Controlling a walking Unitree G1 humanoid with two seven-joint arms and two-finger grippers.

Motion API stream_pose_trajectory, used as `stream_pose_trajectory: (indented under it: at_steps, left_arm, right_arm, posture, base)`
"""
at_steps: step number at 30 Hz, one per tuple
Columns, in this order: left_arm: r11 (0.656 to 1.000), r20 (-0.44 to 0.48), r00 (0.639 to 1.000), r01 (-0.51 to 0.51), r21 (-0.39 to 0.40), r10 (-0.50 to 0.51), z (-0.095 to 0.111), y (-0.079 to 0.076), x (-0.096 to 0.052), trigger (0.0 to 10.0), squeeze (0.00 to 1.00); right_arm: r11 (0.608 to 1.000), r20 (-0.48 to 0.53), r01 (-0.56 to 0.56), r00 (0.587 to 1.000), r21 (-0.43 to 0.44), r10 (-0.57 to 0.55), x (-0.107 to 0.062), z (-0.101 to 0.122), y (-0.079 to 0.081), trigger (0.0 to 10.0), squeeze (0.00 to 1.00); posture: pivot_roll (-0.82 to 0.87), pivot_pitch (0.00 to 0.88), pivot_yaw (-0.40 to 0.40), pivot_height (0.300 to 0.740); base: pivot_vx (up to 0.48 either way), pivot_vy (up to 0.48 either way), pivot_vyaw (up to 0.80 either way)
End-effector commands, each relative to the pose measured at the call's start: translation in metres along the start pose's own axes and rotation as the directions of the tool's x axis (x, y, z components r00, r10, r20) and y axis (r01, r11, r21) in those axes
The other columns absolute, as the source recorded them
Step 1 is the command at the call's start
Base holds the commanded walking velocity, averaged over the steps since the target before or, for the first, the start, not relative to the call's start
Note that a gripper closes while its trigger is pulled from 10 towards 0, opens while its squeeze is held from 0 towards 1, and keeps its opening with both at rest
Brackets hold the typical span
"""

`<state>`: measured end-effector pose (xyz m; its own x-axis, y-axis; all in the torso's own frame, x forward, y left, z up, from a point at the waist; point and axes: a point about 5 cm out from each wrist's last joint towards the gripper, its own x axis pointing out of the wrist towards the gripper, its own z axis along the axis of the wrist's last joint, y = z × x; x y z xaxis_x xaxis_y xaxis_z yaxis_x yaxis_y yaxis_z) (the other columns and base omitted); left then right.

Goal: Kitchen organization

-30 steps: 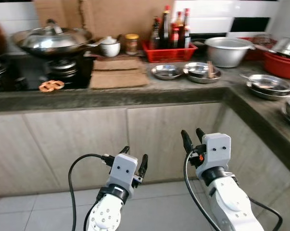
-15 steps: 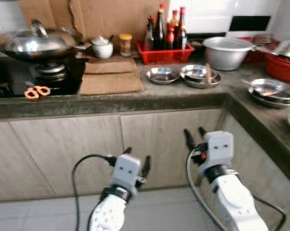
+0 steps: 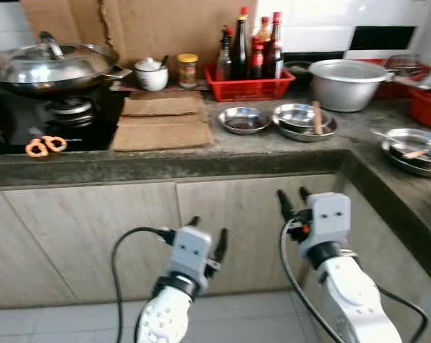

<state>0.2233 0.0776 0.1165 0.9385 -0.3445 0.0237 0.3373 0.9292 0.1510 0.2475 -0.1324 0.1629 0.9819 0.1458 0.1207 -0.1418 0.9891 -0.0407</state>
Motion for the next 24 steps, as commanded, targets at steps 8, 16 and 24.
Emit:
stream_pose_trajectory:
  at_steps: [8, 16, 24]
  left_arm:
    - [1.000, -0.002, 1.000, -0.023, 0.017, 0.023, 0.001, 0.006, 0.000, 10.0, 0.00]
    - [1.000, 0.008, 1.000, -0.023, 0.017, 0.023, 0.003, 0.006, 0.001, 10.0, 0.00]
    - [1.000, 0.008, 1.000, -0.024, 0.017, 0.024, 0.003, 0.006, 0.001, 10.0, 0.00]
  right_arm:
    - [1.000, 0.013, -0.026, 1.000, 0.001, 0.026, 0.004, 0.003, 0.006, 10.0, 0.00]
    - [0.997, 0.016, -0.067, 0.998, -0.029, 0.067, 0.013, 0.006, 0.008, 10.0, 0.00]
    - [0.983, 0.002, -0.167, 0.986, -0.076, 0.168, 0.027, 0.009, 0.014, 10.0, 0.00]
  posture:
    - [0.19, 0.000, -0.056, 0.740]
    - [0.19, 0.000, -0.059, 0.740]
    - [0.19, 0.000, -0.061, 0.740]
  base:
    - [0.304, 0.000, 0.00]
    - [0.308, 0.000, 0.00]
    - [0.309, 0.000, 0.00]
